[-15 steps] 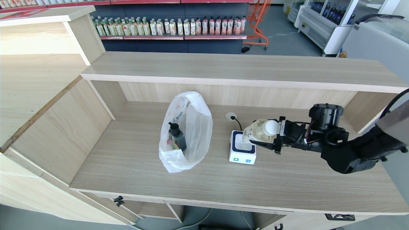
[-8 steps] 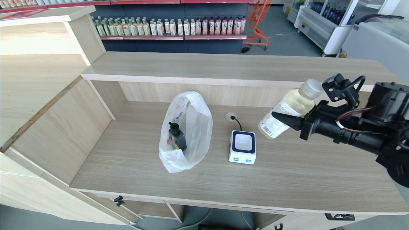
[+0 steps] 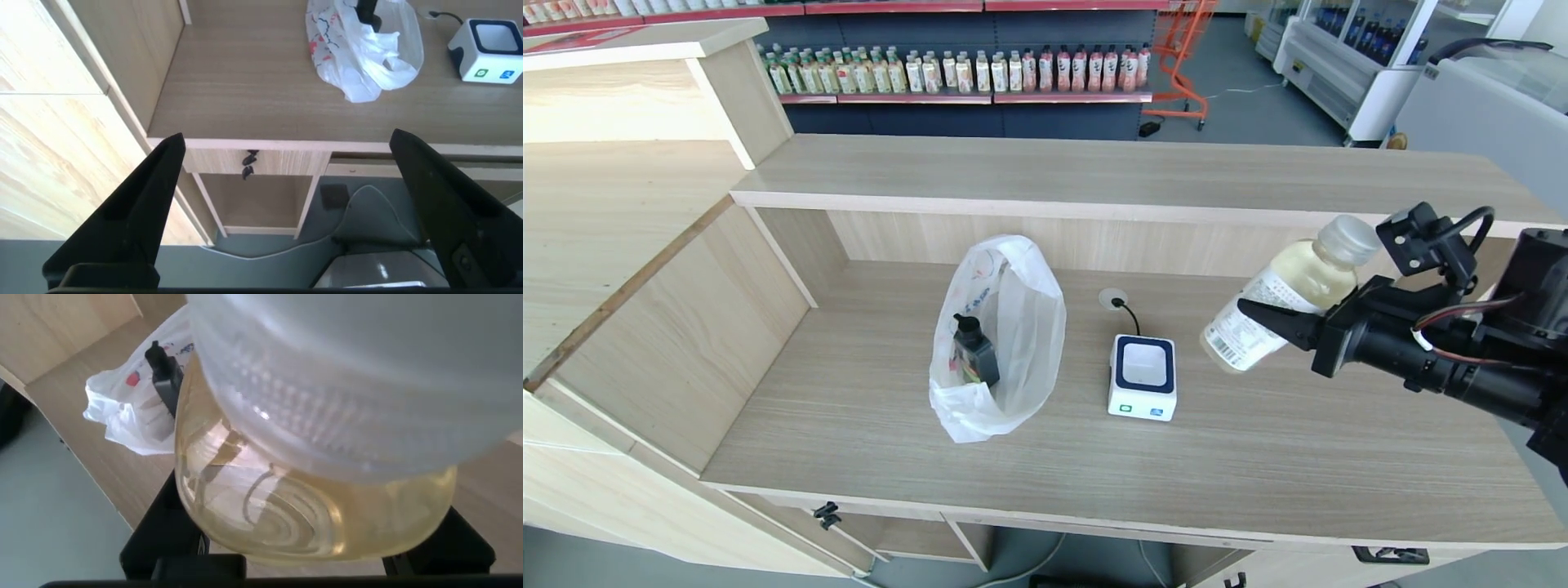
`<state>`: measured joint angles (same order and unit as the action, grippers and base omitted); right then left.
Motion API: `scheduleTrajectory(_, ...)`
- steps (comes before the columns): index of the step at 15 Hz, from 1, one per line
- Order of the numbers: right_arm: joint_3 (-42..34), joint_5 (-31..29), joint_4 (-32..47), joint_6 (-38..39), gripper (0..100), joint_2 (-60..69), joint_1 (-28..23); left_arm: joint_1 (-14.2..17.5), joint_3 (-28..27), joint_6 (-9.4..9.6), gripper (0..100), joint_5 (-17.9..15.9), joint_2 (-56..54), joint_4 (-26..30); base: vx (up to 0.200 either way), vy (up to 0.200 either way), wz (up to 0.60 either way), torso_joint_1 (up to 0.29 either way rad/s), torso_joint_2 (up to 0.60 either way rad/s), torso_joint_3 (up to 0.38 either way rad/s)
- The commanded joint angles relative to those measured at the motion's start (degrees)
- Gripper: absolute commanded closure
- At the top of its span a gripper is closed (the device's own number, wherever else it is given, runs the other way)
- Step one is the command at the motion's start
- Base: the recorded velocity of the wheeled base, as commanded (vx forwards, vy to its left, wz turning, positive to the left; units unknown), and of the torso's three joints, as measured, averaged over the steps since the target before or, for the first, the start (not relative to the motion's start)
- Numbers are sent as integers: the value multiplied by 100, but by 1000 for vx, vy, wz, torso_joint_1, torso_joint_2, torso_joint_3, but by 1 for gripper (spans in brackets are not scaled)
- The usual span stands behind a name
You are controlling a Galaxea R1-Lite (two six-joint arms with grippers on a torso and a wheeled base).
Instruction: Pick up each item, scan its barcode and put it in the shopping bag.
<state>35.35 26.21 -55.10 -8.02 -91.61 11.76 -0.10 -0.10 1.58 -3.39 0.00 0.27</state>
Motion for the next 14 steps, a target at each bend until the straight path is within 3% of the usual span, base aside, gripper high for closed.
scheduleTrajectory(1,33,-37,-18,37,100,-85,36,1,1,0,0,-4,9,0,0,200,0,-27,-17,12)
scheduleTrajectory(5,437,-257,342,301,100,-419,63,1,1,-9,0,5,9,0,0,200,0,2,7,1)
scheduleTrajectory(14,2459,-503,650,424,100,-2168,669,1,1,0,0,-4,9,0,0,0,0,0,0,0)
